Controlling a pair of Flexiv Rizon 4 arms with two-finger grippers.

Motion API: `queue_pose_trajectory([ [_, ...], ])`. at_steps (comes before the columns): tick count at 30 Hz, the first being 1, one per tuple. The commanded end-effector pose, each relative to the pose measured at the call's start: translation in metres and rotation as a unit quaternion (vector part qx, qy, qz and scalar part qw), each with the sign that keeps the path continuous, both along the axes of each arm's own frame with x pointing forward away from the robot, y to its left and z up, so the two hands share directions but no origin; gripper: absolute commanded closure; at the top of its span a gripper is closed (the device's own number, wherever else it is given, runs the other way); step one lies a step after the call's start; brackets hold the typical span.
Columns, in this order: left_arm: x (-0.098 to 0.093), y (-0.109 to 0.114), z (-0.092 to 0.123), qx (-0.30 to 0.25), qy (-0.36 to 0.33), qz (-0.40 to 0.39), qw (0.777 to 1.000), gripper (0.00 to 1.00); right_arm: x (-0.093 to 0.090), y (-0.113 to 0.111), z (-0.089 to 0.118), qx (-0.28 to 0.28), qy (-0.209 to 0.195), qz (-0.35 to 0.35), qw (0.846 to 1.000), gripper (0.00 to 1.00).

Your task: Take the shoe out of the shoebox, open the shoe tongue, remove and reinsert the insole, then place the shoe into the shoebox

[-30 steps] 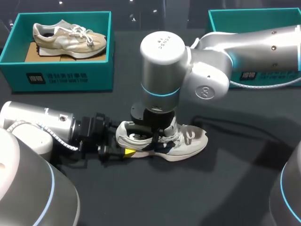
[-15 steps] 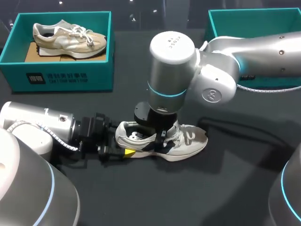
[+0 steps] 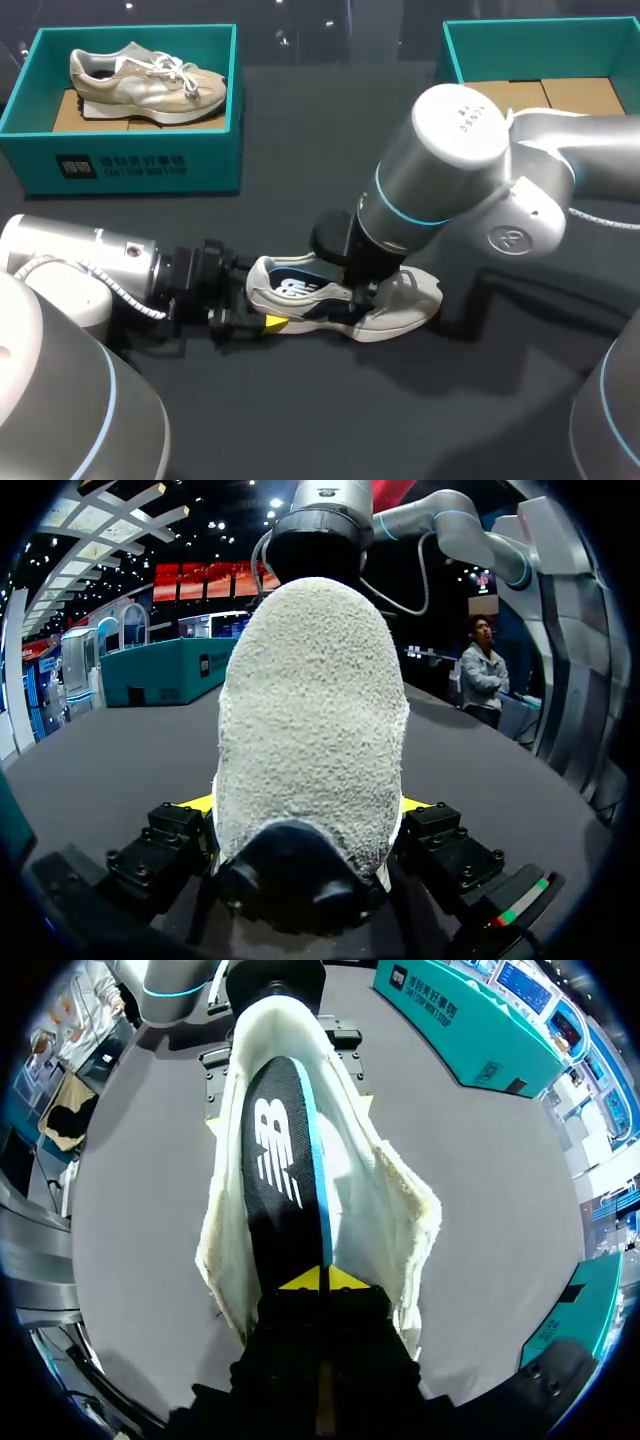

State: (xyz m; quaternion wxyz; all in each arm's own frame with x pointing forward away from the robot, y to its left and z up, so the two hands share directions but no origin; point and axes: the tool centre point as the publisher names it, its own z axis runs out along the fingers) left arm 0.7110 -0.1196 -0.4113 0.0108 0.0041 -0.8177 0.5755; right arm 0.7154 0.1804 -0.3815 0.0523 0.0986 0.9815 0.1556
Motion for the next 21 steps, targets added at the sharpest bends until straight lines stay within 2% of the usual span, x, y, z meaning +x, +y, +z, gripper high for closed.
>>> queue_pose_trajectory([
  [1, 0.0, 0.001, 0.0, 0.001, 0.0, 0.001, 1.0, 1.0, -0.001, -0.011, 0.003, 0.067, -0.015, 0.012, 0.998, 1.0],
  [11, 0.0, 0.001, 0.0, 0.001, 0.0, 0.001, 1.0, 1.0, 0.006, -0.016, 0.01, 0.086, -0.018, 0.022, 0.996, 1.0],
  [15, 0.0, 0.001, 0.0, 0.001, 0.0, 0.001, 1.0, 1.0, 0.009, -0.013, 0.019, 0.097, -0.035, 0.037, 0.994, 1.0],
  [21, 0.0, 0.001, 0.0, 0.001, 0.0, 0.001, 1.0, 1.0, 0.014, -0.005, 0.033, 0.081, -0.039, 0.065, 0.994, 1.0],
])
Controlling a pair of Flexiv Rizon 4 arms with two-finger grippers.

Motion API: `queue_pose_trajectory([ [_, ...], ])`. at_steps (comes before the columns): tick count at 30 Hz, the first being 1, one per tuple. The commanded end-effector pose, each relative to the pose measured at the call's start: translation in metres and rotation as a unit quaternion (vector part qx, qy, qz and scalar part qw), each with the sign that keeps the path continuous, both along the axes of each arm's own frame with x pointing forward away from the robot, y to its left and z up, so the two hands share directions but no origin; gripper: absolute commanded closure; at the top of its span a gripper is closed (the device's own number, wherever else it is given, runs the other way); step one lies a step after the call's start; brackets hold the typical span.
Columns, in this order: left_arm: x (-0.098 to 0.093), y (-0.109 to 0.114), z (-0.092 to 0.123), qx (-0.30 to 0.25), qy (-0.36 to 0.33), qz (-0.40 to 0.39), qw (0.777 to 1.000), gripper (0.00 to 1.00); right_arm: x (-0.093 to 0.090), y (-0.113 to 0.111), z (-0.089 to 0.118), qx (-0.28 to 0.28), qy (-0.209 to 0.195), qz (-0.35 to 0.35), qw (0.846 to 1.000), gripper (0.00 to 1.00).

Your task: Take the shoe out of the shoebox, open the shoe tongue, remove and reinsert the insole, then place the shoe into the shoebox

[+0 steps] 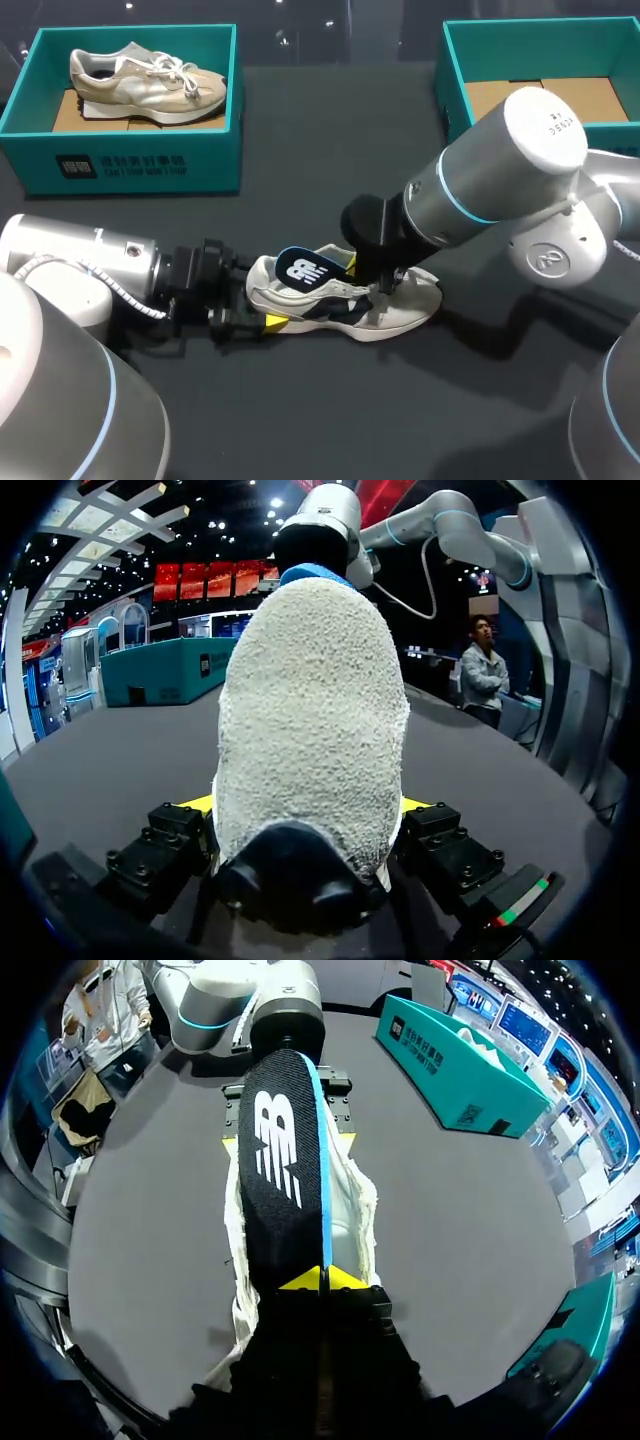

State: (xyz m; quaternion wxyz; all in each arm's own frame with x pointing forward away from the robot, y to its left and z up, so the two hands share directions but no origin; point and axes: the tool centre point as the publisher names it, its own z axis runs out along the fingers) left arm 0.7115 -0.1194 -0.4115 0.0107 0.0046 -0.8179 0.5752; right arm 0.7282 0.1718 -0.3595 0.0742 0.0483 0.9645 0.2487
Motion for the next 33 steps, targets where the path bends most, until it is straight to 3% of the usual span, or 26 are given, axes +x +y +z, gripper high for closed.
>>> queue_pose_trajectory([
  [1, 0.0, 0.0, 0.0, 0.001, 0.0, 0.0, 1.0, 1.0, 0.001, 0.007, 0.014, -0.015, -0.002, 0.025, 1.0, 1.0],
  [11, 0.0, 0.0, 0.0, 0.001, 0.0, 0.0, 1.0, 1.0, -0.001, 0.045, 0.04, -0.056, -0.009, 0.082, 0.995, 1.0],
  [21, 0.0, 0.0, 0.0, 0.001, 0.0, 0.0, 1.0, 1.0, -0.007, 0.06, 0.048, -0.063, 0.022, 0.107, 0.992, 1.0],
  [22, 0.0, 0.0, 0.0, 0.001, 0.0, 0.0, 1.0, 1.0, -0.007, 0.059, 0.047, -0.058, 0.029, 0.105, 0.992, 0.88],
  [25, 0.0, 0.0, 0.0, 0.001, 0.0, 0.0, 1.0, 1.0, -0.006, 0.056, 0.046, -0.037, 0.056, 0.099, 0.993, 0.75],
  [33, 0.0, 0.0, 0.0, 0.001, 0.0, 0.0, 1.0, 1.0, -0.005, 0.055, 0.047, -0.006, 0.118, 0.099, 0.988, 0.74],
])
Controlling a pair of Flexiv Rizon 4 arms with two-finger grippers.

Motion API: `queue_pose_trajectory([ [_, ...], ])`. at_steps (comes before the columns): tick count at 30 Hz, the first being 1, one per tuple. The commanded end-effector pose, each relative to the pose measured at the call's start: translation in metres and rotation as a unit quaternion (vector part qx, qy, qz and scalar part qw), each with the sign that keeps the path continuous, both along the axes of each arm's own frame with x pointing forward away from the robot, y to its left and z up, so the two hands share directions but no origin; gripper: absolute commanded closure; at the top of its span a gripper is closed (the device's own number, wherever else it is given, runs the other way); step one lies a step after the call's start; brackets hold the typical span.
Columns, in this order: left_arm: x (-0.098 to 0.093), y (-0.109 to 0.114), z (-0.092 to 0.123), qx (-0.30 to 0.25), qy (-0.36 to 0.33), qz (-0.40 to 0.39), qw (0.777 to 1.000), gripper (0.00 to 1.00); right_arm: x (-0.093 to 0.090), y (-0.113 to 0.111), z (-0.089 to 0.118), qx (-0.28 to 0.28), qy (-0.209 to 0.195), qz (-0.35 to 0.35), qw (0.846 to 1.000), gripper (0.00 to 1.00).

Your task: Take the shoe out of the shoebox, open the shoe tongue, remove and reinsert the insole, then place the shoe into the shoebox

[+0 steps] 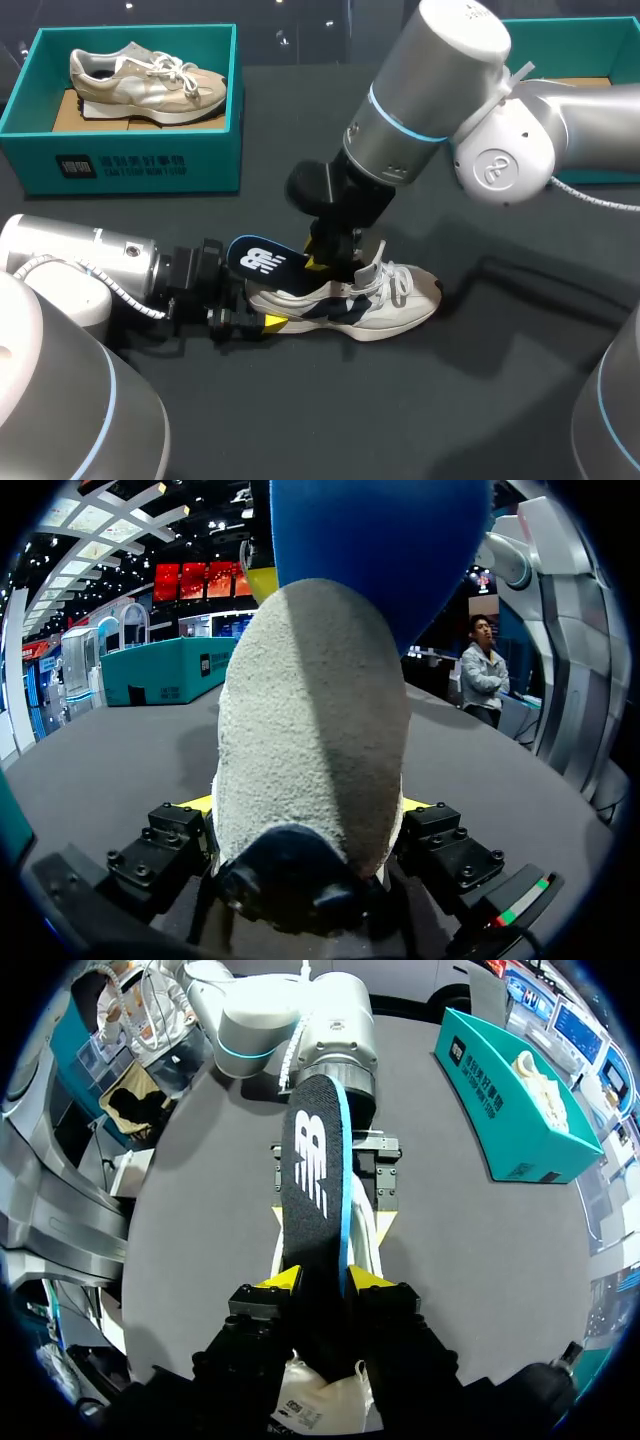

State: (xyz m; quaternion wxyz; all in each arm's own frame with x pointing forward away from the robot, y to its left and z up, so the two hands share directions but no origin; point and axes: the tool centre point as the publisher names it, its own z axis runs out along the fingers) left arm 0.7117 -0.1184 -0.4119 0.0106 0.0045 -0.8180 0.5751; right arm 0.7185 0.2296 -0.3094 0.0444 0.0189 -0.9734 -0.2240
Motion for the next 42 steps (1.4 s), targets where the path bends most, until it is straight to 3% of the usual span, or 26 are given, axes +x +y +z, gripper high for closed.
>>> queue_pose_trajectory([
  [1, 0.0, -0.001, 0.0, 0.001, 0.0, 0.0, 1.0, 1.0, 0.005, -0.002, -0.002, 0.022, 0.028, 0.004, 0.999, 0.73],
  [3, 0.0, -0.001, 0.0, 0.001, 0.0, 0.0, 1.0, 1.0, 0.004, 0.0, -0.002, 0.029, 0.044, 0.002, 0.999, 0.68],
  [7, 0.0, -0.001, 0.0, 0.001, 0.0, 0.0, 1.0, 1.0, 0.004, 0.004, -0.002, 0.037, 0.069, 0.004, 0.997, 0.69],
  [15, 0.0, -0.001, 0.0, 0.001, 0.0, 0.0, 1.0, 1.0, 0.002, 0.019, 0.002, 0.052, 0.102, 0.028, 0.993, 0.61],
  [18, 0.0, -0.001, 0.0, 0.001, 0.0, 0.0, 1.0, 1.0, 0.003, 0.023, 0.0, 0.052, 0.116, 0.034, 0.991, 0.51],
  [19, 0.0, -0.001, 0.0, 0.001, 0.0, 0.0, 1.0, 1.0, 0.003, 0.024, -0.001, 0.052, 0.12, 0.035, 0.991, 0.4],
  [29, 0.0, -0.001, 0.0, 0.001, 0.0, 0.0, 1.0, 1.0, 0.006, 0.031, -0.008, 0.076, 0.15, 0.049, 0.985, 0.5],
  [42, 0.0, -0.001, 0.0, 0.001, 0.0, 0.0, 1.0, 1.0, -0.013, 0.035, -0.022, 0.109, 0.179, 0.046, 0.977, 0.54],
])
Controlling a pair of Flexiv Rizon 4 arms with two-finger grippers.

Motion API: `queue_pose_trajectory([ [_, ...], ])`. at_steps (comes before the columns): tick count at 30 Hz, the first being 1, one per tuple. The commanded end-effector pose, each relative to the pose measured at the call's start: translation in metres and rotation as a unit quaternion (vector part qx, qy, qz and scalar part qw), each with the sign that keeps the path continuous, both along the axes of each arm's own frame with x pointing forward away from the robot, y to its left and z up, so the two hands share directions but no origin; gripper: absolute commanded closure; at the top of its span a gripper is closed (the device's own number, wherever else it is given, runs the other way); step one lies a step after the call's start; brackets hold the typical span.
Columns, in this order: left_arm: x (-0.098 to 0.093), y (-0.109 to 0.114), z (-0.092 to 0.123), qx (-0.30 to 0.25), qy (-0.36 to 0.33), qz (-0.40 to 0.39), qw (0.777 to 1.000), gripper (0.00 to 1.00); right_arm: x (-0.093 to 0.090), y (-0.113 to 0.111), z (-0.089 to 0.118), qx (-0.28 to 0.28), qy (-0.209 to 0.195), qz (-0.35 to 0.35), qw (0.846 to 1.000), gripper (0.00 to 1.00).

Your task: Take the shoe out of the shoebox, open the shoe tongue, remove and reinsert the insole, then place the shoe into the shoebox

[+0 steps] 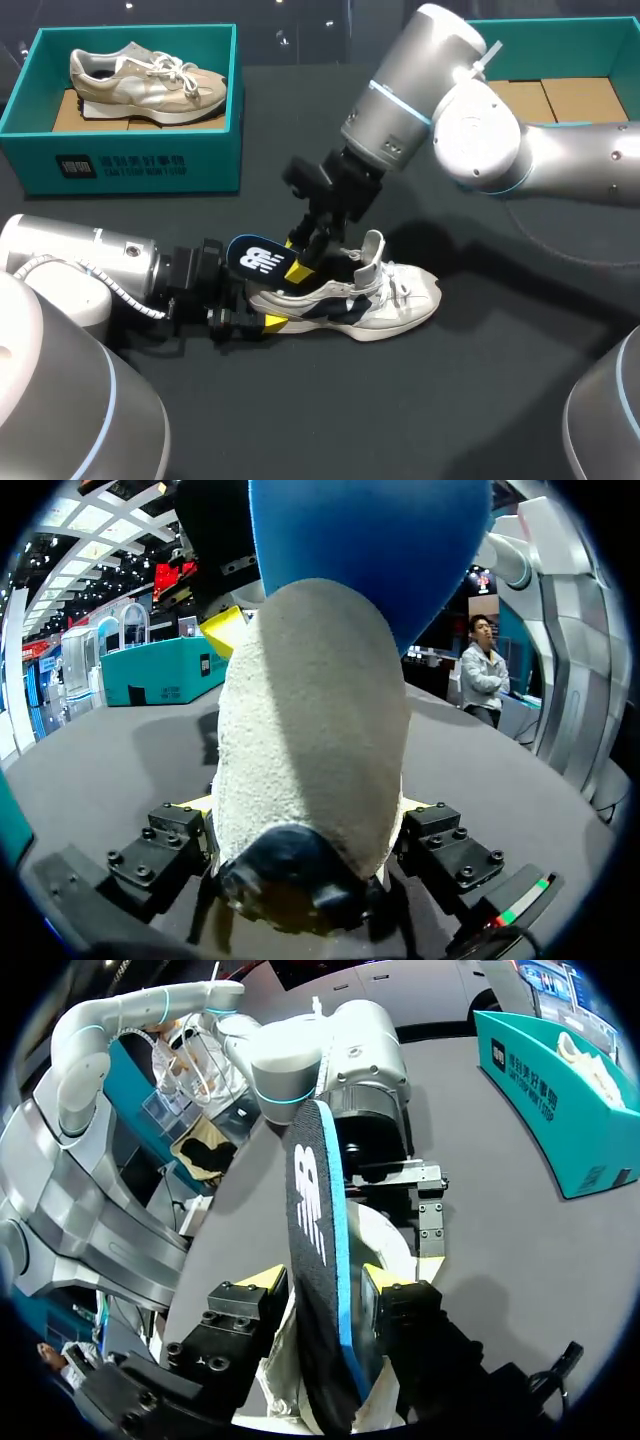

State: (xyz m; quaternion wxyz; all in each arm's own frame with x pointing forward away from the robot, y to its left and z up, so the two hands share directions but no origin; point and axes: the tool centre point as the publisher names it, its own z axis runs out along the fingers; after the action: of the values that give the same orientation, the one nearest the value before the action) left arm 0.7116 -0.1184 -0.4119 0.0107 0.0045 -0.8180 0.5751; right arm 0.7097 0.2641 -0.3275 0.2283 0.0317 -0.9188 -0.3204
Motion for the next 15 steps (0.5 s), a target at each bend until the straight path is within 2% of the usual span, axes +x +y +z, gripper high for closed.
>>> queue_pose_trajectory([
  [1, 0.0, -0.001, 0.0, 0.001, 0.0, 0.0, 1.0, 1.0, -0.005, 0.001, -0.004, 0.008, 0.0, -0.006, 1.0, 0.54],
  [3, 0.0, -0.001, 0.0, 0.001, 0.0, 0.0, 1.0, 1.0, -0.006, 0.002, -0.004, 0.011, 0.002, -0.008, 1.0, 0.56],
  [6, 0.0, -0.001, 0.0, 0.001, 0.0, 0.0, 1.0, 1.0, -0.009, 0.004, -0.005, 0.017, 0.005, -0.011, 1.0, 0.67],
  [9, 0.0, -0.001, 0.0, 0.001, 0.0, 0.0, 1.0, 1.0, -0.01, 0.004, -0.005, 0.021, 0.004, -0.013, 1.0, 0.84],
  [10, 0.0, -0.001, 0.0, 0.001, 0.0, 0.0, 1.0, 1.0, -0.01, 0.005, -0.004, 0.022, 0.003, -0.013, 1.0, 1.0],
  [15, 0.0, -0.001, 0.0, 0.001, 0.0, 0.0, 1.0, 1.0, -0.01, 0.012, 0.007, 0.018, -0.019, -0.001, 1.0, 1.0],
])
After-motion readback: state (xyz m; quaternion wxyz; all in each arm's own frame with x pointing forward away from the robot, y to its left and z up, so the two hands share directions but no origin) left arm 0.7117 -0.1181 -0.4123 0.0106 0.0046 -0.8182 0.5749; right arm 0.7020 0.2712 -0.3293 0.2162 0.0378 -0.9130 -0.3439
